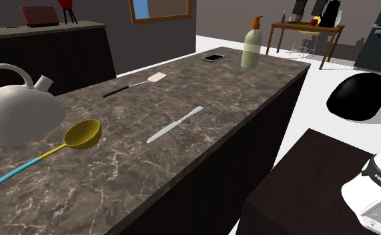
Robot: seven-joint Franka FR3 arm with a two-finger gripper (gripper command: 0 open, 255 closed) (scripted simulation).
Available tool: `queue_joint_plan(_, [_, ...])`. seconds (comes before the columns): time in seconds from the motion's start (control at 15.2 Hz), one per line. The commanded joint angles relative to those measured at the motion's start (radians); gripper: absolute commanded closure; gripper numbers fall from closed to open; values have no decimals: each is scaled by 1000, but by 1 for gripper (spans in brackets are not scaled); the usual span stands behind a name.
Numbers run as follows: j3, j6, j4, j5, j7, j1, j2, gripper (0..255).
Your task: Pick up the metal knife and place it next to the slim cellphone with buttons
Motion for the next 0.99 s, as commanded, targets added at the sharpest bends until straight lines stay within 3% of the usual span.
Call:
queue_joint_plan(0.0, [0,0,0,0,0,0,0,0])
queue_joint_plan(0.46, [225,85,-74,114,387,-32,27,0])
queue_joint_plan(0.92, [454,192,-41,200,773,-87,178,0])
